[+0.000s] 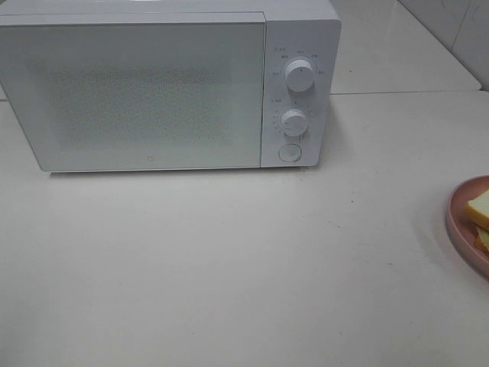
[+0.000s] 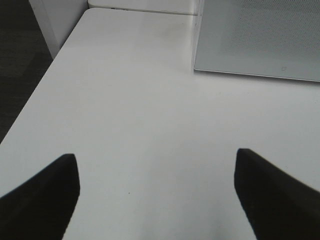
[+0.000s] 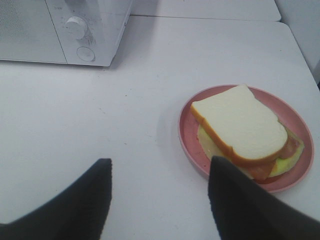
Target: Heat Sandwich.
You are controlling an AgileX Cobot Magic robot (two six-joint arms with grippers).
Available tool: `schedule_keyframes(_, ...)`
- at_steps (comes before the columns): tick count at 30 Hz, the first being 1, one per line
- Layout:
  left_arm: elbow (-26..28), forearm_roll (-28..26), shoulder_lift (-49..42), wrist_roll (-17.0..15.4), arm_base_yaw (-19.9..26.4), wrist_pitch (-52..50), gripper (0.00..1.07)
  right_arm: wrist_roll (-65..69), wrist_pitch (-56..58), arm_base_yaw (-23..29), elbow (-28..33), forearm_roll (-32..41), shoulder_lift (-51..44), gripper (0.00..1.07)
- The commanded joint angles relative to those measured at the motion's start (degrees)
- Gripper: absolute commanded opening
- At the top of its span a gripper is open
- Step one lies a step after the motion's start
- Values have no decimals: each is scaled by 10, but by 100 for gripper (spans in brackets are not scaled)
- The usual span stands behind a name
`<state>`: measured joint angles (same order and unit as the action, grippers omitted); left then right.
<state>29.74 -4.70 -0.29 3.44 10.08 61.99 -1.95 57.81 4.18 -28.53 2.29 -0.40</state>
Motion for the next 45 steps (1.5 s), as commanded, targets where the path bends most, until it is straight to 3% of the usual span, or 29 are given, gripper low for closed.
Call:
schedule_keyframes(1,-2,-2,-14,0,-4,-7,80,-2,-7,0,-1,-2,-13,58)
schedule_keyframes(45,-2,10,-13,-19,-21,-7,80,-2,-7,0,-1,-2,-13,58)
